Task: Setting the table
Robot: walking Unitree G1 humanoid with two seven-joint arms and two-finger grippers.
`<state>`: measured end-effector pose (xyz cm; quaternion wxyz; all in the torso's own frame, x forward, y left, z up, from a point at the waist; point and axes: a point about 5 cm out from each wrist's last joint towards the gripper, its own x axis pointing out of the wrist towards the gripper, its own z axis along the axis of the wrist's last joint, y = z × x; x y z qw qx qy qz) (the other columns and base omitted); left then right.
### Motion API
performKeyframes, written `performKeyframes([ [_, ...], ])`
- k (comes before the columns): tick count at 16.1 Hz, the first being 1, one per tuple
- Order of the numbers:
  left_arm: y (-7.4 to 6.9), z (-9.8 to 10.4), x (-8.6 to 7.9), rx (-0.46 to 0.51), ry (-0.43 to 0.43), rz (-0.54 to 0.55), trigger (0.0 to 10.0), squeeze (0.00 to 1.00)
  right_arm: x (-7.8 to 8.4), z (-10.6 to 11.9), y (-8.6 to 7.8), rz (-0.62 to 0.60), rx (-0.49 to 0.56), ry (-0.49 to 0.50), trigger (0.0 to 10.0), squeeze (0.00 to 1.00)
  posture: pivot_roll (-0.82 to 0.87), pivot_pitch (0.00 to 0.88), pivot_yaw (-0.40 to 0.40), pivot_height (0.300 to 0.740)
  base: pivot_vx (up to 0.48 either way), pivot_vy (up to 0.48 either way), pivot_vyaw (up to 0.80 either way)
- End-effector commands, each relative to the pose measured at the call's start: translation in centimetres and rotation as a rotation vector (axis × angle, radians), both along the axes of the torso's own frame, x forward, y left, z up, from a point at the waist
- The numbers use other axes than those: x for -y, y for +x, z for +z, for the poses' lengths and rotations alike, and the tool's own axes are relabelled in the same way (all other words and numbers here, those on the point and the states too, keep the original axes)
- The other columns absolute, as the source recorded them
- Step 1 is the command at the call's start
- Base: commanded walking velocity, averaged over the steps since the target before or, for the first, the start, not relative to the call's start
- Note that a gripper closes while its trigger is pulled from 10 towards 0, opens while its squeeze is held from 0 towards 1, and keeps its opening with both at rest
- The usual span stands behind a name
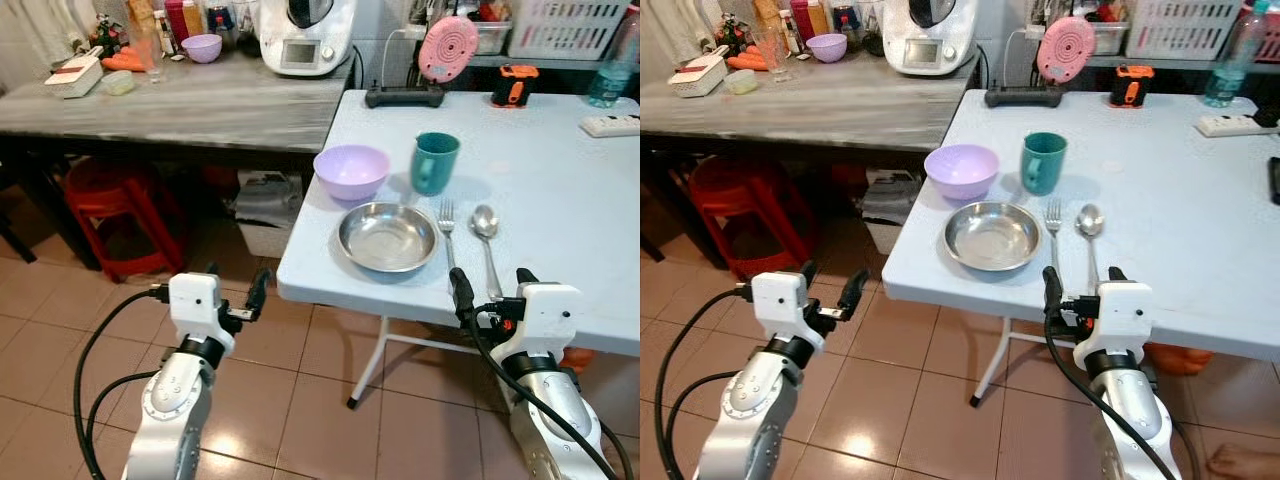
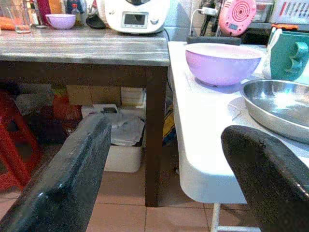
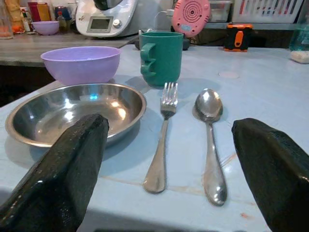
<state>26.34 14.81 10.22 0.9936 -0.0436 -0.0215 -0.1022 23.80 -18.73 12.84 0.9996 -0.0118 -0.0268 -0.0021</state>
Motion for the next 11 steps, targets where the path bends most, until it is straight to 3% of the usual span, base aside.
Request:
performKeyframes([
  [1, 0.01, 0.13, -0.52, 0.007, 0.009, -0.003, 10.0, 0.00, -0.44, 0.17, 0.07, 0.011, 0.006, 0.003, 10.0, 0.00, -0.09, 0.062, 0.053, 0.740, 0.000, 0.000, 0.00],
  [4, -0.19, 0.30, 0.06, 0.014, -0.023, -0.064, 10.0, 0.00, -0.40, 0.15, 0.03, 0.008, 0.003, 0.003, 10.0, 0.00, -0.09, 0.064, 0.053, 0.740, 0.000, 0.000, 0.00],
  [11, -0.31, 0.46, 0.33, 0.022, -0.052, -0.105, 10.0, 0.00, -0.50, 0.16, 0.07, 0.011, 0.005, 0.006, 10.0, 0.00, -0.09, 0.063, 0.055, 0.740, 0.303, 0.000, -0.37],
])
